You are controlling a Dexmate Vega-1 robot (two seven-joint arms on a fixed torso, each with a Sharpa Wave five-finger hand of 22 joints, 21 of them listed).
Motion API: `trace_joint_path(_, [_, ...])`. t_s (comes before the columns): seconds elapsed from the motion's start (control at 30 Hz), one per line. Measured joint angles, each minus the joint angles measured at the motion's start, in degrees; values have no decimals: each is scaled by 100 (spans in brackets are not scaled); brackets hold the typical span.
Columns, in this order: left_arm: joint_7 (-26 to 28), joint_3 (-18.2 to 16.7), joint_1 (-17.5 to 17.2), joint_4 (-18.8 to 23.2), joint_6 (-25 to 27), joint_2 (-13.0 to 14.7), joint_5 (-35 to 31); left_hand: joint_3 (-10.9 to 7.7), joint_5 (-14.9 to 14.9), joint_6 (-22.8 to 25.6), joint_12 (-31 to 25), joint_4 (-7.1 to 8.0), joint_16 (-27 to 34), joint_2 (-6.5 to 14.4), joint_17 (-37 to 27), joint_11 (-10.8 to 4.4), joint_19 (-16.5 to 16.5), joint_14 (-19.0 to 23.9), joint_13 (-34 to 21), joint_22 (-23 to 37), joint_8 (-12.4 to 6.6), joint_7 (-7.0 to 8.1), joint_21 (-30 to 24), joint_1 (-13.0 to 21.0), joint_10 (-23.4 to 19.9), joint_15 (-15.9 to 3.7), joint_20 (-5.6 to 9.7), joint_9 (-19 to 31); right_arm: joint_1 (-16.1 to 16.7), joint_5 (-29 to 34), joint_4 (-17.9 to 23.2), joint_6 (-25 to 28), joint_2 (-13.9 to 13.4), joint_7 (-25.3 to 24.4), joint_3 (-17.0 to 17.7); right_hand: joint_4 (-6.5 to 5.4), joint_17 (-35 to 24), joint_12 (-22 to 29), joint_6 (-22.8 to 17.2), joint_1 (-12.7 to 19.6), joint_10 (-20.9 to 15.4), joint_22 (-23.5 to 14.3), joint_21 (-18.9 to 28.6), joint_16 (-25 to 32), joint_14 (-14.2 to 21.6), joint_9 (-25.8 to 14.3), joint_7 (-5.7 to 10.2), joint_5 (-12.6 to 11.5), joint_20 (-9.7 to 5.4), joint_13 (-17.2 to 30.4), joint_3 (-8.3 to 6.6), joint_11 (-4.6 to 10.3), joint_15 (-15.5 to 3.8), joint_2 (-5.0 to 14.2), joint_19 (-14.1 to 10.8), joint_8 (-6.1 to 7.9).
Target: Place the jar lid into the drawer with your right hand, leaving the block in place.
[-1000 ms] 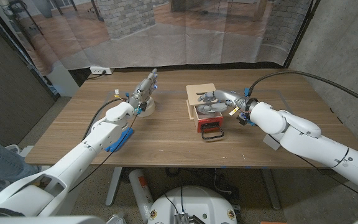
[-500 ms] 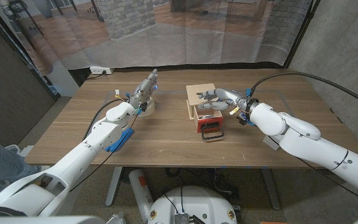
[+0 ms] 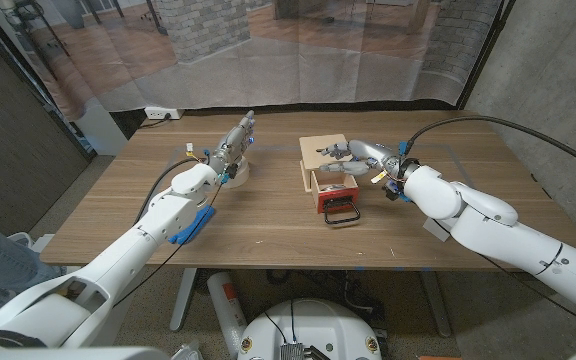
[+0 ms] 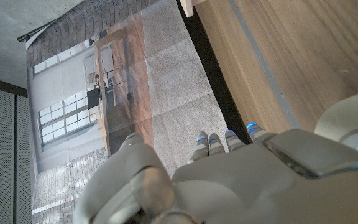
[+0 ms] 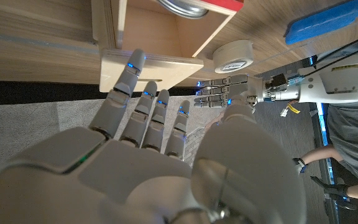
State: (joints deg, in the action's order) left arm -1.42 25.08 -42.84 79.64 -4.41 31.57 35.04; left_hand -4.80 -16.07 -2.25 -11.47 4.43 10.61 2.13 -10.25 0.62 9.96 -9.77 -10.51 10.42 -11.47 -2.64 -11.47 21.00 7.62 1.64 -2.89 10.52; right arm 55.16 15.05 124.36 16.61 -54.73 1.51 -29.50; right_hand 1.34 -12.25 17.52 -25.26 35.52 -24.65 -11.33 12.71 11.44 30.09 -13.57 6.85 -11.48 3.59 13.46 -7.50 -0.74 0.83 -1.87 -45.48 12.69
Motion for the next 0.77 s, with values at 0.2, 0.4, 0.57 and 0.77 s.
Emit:
trace_joint_path(0.2, [-13, 8, 15, -1, 2, -4, -10, 0, 0, 0, 0, 0, 0, 0, 0, 0, 0, 0, 0, 0, 0, 0, 0, 0, 0, 0, 0, 0, 44, -16, 61, 3, -35, -53, 53, 0, 0, 0, 0, -22, 0, 0, -1, 0, 23, 0, 0, 0, 0, 0, 0, 0, -23, 23, 0, 0])
trace_joint_path(0.4, [-19, 10, 19, -1, 6, -5, -14, 0, 0, 0, 0, 0, 0, 23, 0, 0, 0, 0, 0, 0, 0, 0, 0, 23, 0, 0, 0, 0, 100, -36, 122, 2, -66, -119, 117, 0, 27, 0, 0, -74, -1, 0, 1, 0, 23, -1, 0, -40, 0, -1, 0, 0, -22, 77, 0, 0])
trace_joint_path(0.57, [-19, 12, 19, 13, 7, -3, -17, 0, 0, 0, 0, 0, 0, 23, 0, 0, 0, 0, 0, 0, 0, 0, 0, 23, 0, 0, 0, 0, 160, -52, 169, -15, -88, -191, 175, 21, 28, 0, -22, -12, -1, 0, 1, 0, 23, -1, -21, -40, 0, -1, -21, 0, -23, 139, 0, 0])
trace_joint_path(0.77, [-14, 12, -11, 73, 7, 17, -19, 0, 0, 0, 0, 0, 0, 23, 0, 0, 0, 0, 0, 0, 0, 0, 0, 23, 0, 0, 0, 0, 229, -69, 206, -52, -109, -256, 231, 25, 27, 0, -22, -13, -1, 1, 1, 1, 47, -1, -21, -61, 41, -1, -26, 1, -47, 137, 42, 0])
